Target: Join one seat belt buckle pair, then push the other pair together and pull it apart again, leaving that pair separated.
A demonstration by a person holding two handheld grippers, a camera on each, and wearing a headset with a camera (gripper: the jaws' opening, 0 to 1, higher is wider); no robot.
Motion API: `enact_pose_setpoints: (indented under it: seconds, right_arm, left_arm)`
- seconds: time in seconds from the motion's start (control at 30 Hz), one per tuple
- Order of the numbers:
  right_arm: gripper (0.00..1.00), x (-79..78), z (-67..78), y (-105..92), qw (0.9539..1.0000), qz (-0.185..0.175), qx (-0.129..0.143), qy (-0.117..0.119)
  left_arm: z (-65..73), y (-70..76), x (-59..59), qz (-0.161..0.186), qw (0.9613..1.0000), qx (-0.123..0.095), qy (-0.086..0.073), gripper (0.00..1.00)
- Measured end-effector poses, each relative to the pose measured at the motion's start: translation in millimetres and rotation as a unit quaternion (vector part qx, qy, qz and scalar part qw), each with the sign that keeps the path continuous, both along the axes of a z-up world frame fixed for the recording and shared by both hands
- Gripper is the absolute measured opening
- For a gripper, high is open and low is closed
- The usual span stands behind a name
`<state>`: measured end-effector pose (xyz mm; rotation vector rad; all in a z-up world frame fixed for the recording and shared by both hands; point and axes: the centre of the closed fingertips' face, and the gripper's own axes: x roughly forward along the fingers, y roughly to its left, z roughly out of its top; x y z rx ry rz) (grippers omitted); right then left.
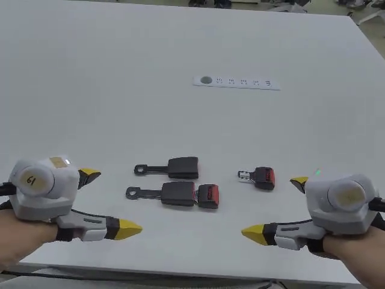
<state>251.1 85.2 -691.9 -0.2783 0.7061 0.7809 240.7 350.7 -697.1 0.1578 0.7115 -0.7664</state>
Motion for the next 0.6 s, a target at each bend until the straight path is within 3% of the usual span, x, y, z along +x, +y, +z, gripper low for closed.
enact_pose_setpoints:
  seconds: [0.4, 0.5, 0.6]
  right_arm:
    - [0.99, 1.0, -1.2, -4.7, 1.0000, -0.001, -0.005, -0.004]
    - [0.99, 0.5, -3.8, -5.7, 1.0000, -0.002, -0.008, 0.000]
    - [0.99, 0.1, -7.6, -7.2, 0.9999, -0.002, -0.012, 0.003]
  left_arm:
    - [-2.1, 0.2, -2.5, 0.004, 1.0000, 0.002, 0.002, 1.00]
    - [3.1, -2.7, -0.7, 0.008, 0.9999, -0.007, -0.007, 1.00]
    - [1.9, -2.2, 1.1, 0.007, 0.9999, -0.002, -0.012, 1.00]
